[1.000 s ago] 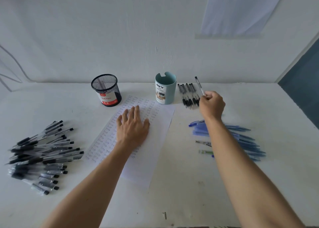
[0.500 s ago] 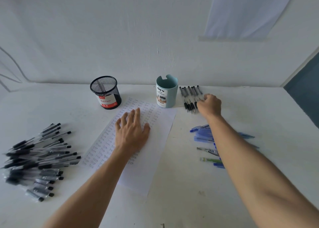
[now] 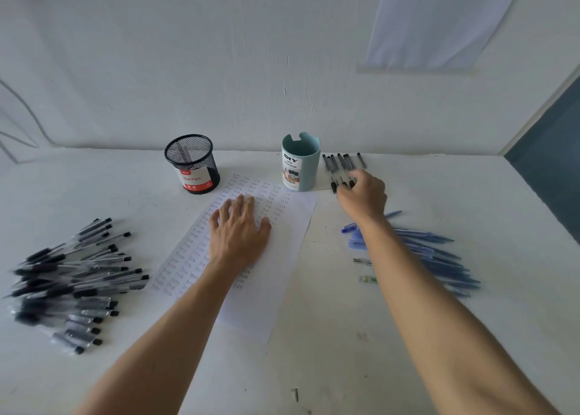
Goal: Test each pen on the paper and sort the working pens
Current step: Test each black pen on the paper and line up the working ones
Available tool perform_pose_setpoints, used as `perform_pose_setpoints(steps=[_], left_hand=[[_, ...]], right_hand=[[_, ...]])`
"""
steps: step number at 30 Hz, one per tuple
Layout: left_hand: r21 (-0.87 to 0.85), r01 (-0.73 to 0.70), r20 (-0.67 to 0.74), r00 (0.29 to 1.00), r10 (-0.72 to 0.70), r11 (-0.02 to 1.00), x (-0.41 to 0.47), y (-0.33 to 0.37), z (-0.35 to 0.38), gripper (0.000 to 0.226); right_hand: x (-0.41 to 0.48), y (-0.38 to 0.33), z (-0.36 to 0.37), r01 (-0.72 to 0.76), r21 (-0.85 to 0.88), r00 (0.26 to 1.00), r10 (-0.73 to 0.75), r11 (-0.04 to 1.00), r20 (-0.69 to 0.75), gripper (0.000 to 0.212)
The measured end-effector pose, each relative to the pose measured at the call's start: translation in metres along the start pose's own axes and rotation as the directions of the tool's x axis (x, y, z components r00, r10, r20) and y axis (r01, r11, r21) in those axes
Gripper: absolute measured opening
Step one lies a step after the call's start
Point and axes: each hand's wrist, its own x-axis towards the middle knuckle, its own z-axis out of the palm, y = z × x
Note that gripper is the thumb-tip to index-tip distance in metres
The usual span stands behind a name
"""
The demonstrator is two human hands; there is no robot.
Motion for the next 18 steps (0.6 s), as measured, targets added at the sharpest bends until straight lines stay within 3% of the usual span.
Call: perform_pose_setpoints(steps=[4, 8, 10, 12, 14, 16, 18], left_hand=[[-0.068, 0.018, -0.007, 1.000, -0.018, 0.998, 0.001, -0.002, 0.000, 0.068], [-0.251, 0.044, -0.006, 0.999, -0.047, 0.967, 0.004, -0.005, -0.008, 0.065], [-0.419, 0.070, -0.006, 0.997, -0.080, 0.905, 0.003, -0.006, -0.019, 0.058], [-0.617, 0.131, -0.015, 0.984, -0.177, 0.776, -0.002, -0.011, -0.032, 0.049], [-0.708, 0.143, -0.049, 0.967, -0.251, 0.691, -0.009, -0.021, -0.041, 0.042], [-0.664, 0.106, -0.125, 0.961, -0.249, 0.741, -0.018, -0.036, -0.047, 0.038], [-0.494, 0.085, -0.205, 0.956, -0.211, 0.866, -0.026, -0.056, -0.050, 0.036]], right_hand=[[-0.041, -0.009, 0.017, 0.198, -0.042, 0.980, -0.198, 0.979, -0.017, 0.037], [-0.089, -0.011, 0.041, 0.376, -0.008, 0.920, -0.373, 0.926, 0.117, 0.037], [-0.110, -0.012, 0.050, 0.444, -0.035, 0.877, -0.427, 0.895, 0.220, 0.042], [-0.126, -0.010, 0.057, 0.483, -0.104, 0.843, -0.430, 0.869, 0.323, 0.048], [-0.136, -0.006, 0.062, 0.520, -0.185, 0.822, -0.429, 0.834, 0.375, 0.053], [-0.139, -0.004, 0.063, 0.535, -0.227, 0.814, -0.425, 0.814, 0.395, 0.056], [-0.140, -0.004, 0.062, 0.530, -0.239, 0.817, -0.415, 0.813, 0.401, 0.057]])
